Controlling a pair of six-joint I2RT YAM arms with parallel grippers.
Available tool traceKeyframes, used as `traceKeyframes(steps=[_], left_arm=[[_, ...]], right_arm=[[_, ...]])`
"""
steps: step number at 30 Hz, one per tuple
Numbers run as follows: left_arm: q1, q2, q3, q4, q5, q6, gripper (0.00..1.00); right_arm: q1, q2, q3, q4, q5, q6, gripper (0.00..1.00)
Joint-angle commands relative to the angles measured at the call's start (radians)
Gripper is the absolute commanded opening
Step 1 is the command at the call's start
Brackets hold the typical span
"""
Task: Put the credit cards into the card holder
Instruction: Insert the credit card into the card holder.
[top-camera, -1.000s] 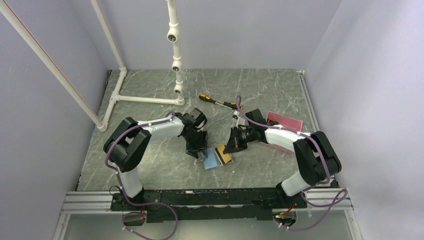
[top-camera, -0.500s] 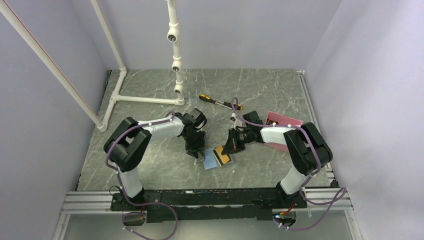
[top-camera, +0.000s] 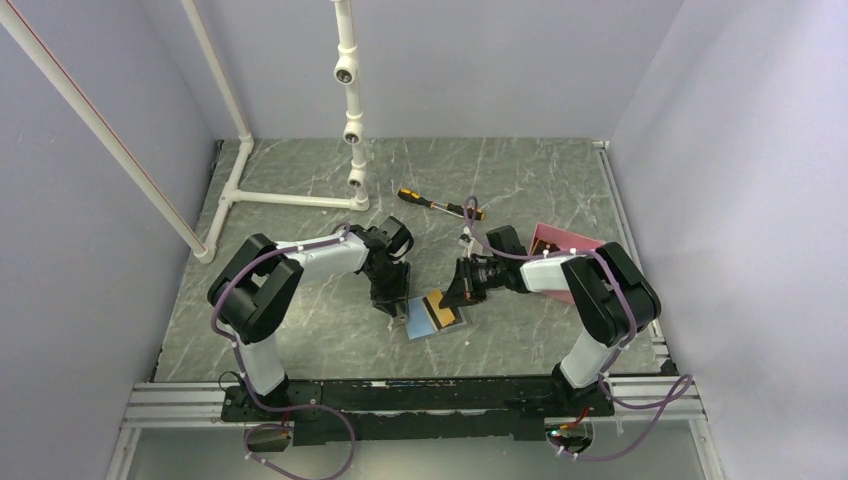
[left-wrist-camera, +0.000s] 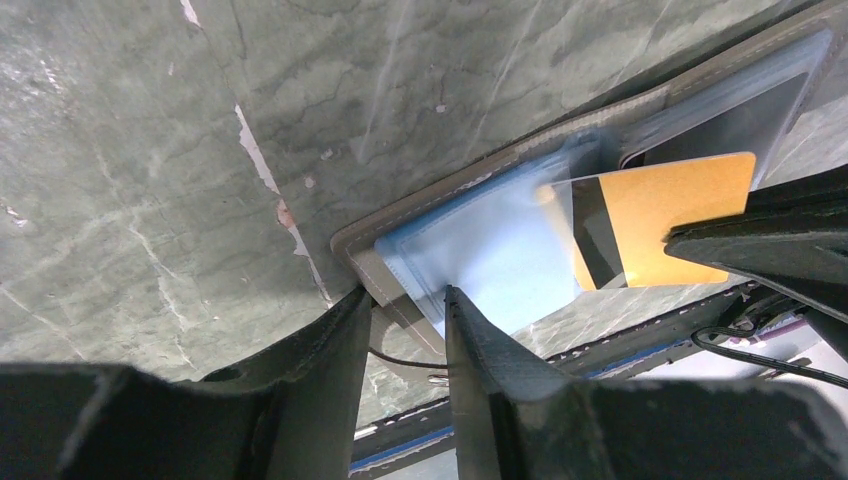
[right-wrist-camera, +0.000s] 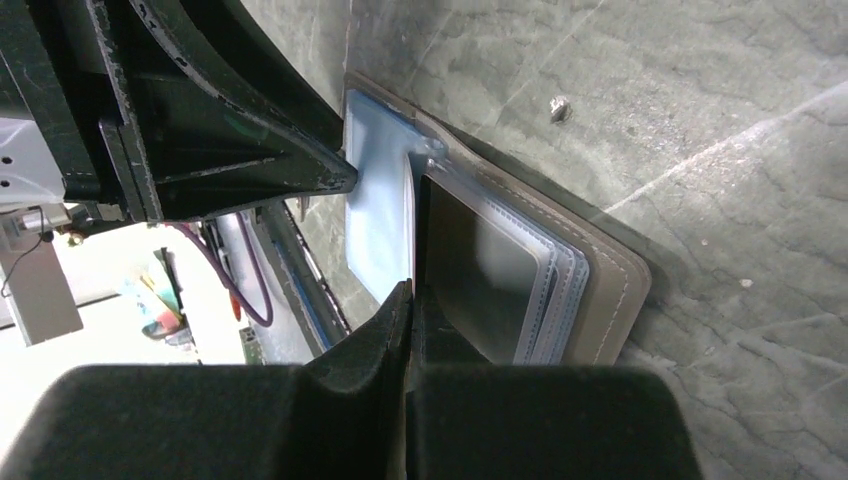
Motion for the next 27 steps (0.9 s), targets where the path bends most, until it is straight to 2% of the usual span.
traceKeyframes(steps=[1,5,16,19,23,27], left_arm=[[-0.011,0.055,-0.030,0.046,-0.048,0.016,0.40],[-0.012,0.059,-0.029,0.051,-0.045,0.018,0.40],[-0.012,0.015,-0.037,0.066,-0.039,0.002,0.39],[-0.011,-0.015,-0.038,0.061,-0.048,-0.005,0.44],[-0.011,-0.089,-0.054,0.052,-0.069,-0.012,0.54],[-0.011,-0.146,-0.083,0.043,-0.083,-0.020,0.57]], right_arm=[[0.004,-0.001,-0.019,0.113,0.008,0.000,0.00],[0.004,-0.009,-0.024,0.120,0.023,-0.005,0.00],[0.043,-0.064,-0.178,0.390,0.110,0.226,0.00],[0.044,-0.072,-0.171,0.327,0.151,0.189,0.02],[0.044,-0.124,-0.138,0.134,0.253,0.086,0.16],[0.046,-0.170,-0.118,0.011,0.305,0.032,0.23]])
